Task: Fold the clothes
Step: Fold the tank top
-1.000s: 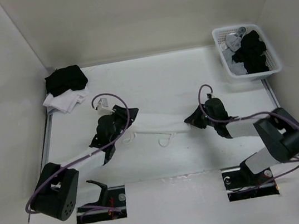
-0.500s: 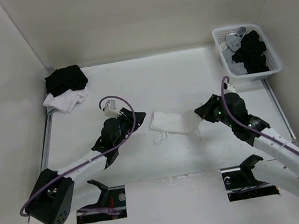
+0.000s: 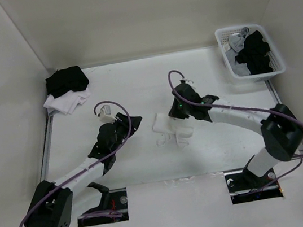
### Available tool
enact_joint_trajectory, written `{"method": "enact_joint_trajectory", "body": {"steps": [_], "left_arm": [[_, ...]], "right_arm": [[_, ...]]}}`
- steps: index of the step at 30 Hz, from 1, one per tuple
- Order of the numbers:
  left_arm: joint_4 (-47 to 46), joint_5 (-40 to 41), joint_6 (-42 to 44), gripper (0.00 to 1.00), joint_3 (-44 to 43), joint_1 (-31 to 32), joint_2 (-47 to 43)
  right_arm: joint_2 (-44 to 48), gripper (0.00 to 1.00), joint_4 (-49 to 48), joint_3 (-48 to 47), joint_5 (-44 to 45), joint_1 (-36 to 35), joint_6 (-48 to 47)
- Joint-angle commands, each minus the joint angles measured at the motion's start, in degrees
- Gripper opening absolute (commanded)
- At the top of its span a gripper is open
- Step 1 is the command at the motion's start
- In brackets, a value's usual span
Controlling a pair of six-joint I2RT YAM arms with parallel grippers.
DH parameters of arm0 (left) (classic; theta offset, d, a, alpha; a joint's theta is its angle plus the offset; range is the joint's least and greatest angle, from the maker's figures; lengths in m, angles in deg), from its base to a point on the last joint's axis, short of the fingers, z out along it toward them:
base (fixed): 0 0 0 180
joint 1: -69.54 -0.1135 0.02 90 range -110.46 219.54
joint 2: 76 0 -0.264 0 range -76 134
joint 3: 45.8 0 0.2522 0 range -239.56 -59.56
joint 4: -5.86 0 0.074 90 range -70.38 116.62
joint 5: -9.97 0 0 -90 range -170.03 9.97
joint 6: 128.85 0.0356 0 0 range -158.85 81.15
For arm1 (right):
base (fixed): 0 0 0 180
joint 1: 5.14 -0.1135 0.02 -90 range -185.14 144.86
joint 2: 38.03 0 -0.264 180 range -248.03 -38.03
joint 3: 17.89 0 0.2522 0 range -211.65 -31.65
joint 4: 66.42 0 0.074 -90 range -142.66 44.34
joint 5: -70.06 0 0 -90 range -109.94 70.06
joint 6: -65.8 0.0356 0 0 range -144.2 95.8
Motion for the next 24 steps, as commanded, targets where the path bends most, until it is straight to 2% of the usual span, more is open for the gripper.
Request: {"method": "enact_joint_trajectory", "body": {"steps": [1,3,5,9,11,13,16,18,19,20,21,22,24], "left_arm": [[-1.6,-2.1,0.3,0.32,0.6,-1.0,-2.3],[-1.5,-2.1,0.4,0.32,0.7,-1.4,-2.9],[-1.5,-2.4,0.4,0.32,0.7,-1.7,-3.5],[-0.9,-2.4,0.4,0.32,0.2,-2.1,-4.3],[-0.3,-2.2,0.7,0.33,-0.5,-1.7,-4.3],[0.6,-1.7,1.2,0.33,-1.6,-0.6,-3.5],[0.3,-0.3,1.5,0.34,-3.6,2.5,-0.4],[0.0,0.9,2.5,0.35,-5.5,5.1,3.2],[0.0,1.2,3.3,0.36,-6.5,6.3,5.3],[0.3,1.3,4.1,0.36,-7.4,7.1,7.1],[0.3,1.5,4.8,0.37,-8.0,7.4,8.7],[0.1,1.8,5.2,0.37,-8.3,7.5,10.0],[0.1,2.9,6.1,0.37,-9.4,7.7,12.9]], "right_arm": [[-7.0,0.06,-0.8,-6.8,1.5,-3.5,3.9],[-11.3,0.06,-1.8,-9.8,0.5,-4.9,5.3],[-14.8,0.12,-2.9,-11.9,0.3,-5.7,7.0],[-18.0,0.39,-7.6,-13.0,-2.8,-7.3,9.9],[-14.9,0.51,-10.9,-10.1,-2.9,-7.5,10.4],[-9.6,0.57,-15.0,-5.7,-3.0,-7.5,10.2],[-0.5,0.58,-18.7,1.9,-2.5,-7.1,8.7],[4.0,0.52,-20.1,6.0,-2.0,-5.6,6.3],[5.8,0.42,-20.6,8.3,-1.7,-4.7,4.3],[7.1,0.23,-20.3,10.3,-1.7,-2.9,2.2],[7.6,0.11,-20.0,11.3,-2.3,-1.6,1.1],[7.8,0.04,-19.6,12.2,-3.0,0.0,-0.7],[7.0,0.03,-17.7,12.9,-2.6,2.8,-4.2]]}}
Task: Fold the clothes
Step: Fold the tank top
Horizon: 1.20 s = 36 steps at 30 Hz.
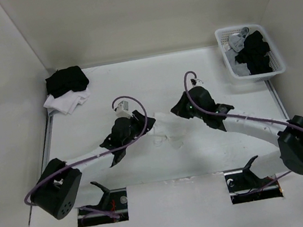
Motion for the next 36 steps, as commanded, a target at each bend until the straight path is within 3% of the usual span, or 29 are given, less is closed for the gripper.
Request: {"method": "enact_joint_trajectory", "body": {"steps": [1,4,5,9,14,18,22,30,36], "left_arm": [[-1.0,2.5,3.6,0.37,-3.7,0.3,3.4],[0.0,2.6,5.7,0.36,-6.5,1.4,6.7],[0.8,2.6,6.3,0.36,-7.4,1.9,7.7],[6.8,3.1,8.0,0.28,-9.4,3.1,9.0],[10.3,5.6,9.7,0.3,-7.6,4.1,8.2],[10.0,4.7,10.5,0.37,-8.9,3.7,12.7],[7.9,1.7,10.0,0.36,-10.4,3.4,15.9],[7.4,0.0,8.7,0.22,-10.1,3.7,15.3],[5.3,-2.5,6.1,0.04,-6.4,-0.8,13.0]], "right_arm": [[-2.5,0.07,-0.1,2.1,1.1,4.2,-7.8],[-6.5,0.32,0.1,1.7,1.0,7.0,-9.9],[-7.9,0.36,-0.3,1.5,0.7,7.4,-10.2],[-11.4,0.4,-1.1,0.6,-0.5,7.4,-10.5],[-13.8,0.42,-1.7,0.6,-0.6,7.4,-10.3],[-15.5,0.41,-2.7,0.4,0.2,7.8,-10.0],[-16.2,0.3,-2.7,0.0,0.9,8.0,-9.8],[-15.6,0.23,-3.9,1.8,1.1,8.5,-9.5],[-15.6,0.07,-4.5,2.3,1.6,9.3,-9.3]]}}
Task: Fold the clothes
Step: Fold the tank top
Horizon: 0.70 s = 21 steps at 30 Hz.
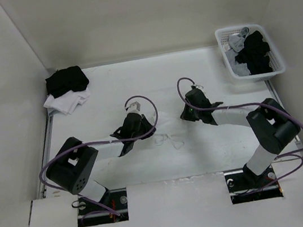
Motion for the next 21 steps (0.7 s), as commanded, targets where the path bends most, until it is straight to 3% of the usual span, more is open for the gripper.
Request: {"method": "enact_joint_trajectory", "body": {"steps": [1,7,9,13,16,21], "left_arm": [[-4.5,-3.0,-2.6,0.03,2.9,-3.9,-3.6],[-9.9,-8.0,-6.4,0.01,6.0,-8.9,-2.2],[-11.8,-9.2,-7.4,0.06,6.2,-9.3,-0.5],[-13.9,-11.5,-9.0,0.27,5.6,-8.7,2.1],[-14.1,-10.6,-9.3,0.3,6.7,-8.6,-0.7],[-9.0,-2.4,-5.2,0.33,6.3,-7.0,-10.2]], "right_arm": [[0.8,0.06,-3.2,1.1,2.2,0.8,0.2],[2.4,0.07,-3.5,2.5,3.8,2.1,0.9],[2.1,0.08,-4.2,2.8,3.3,2.5,1.0],[1.1,0.26,-5.0,2.7,2.0,2.2,0.9],[3.2,0.41,-5.5,3.6,1.9,2.2,1.0],[11.0,0.5,-4.1,6.3,2.1,2.2,0.4]]}}
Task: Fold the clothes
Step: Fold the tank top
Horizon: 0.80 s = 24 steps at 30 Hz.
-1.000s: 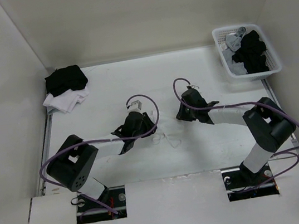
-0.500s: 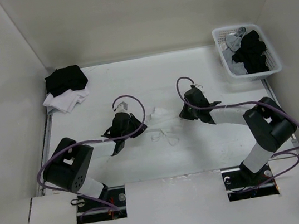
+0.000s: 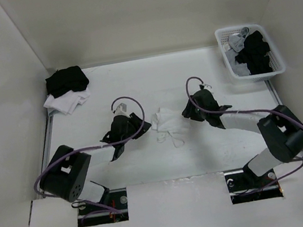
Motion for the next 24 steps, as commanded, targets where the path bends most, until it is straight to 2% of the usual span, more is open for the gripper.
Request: {"method": "enact_joint_trajectory", "body": {"steps": [1,6,10,12,18,21,24], "left_arm": [[1.5,6.8,4.2,0.35,-2.6,2.4,-7.1],[9.0,13.7,13.3,0.39,-12.7,8.6,-4.8],[11.9,14.6,17.0,0.4,-19.1,9.0,2.6],[12.2,14.3,17.4,0.4,-21.0,8.6,5.7],[11.1,12.1,16.6,0.38,-24.9,7.5,12.8],[9.9,10.5,15.9,0.32,-25.7,6.9,14.5],[9.2,10.2,14.1,0.19,-26.4,5.4,16.1]], "right_arm": [[7.1,0.52,-0.4,1.8,1.4,0.1,-0.7],[14.5,0.57,1.6,6.6,2.1,-0.3,1.1],[15.9,0.39,2.0,9.5,1.6,-2.0,2.7],[15.7,0.35,2.0,10.5,1.4,-3.1,3.2],[14.5,0.43,1.7,10.7,0.6,-6.1,3.5],[12.8,0.4,1.1,10.5,-0.1,-7.0,3.6],[9.2,0.27,0.6,10.2,-0.9,-7.2,3.6]]}}
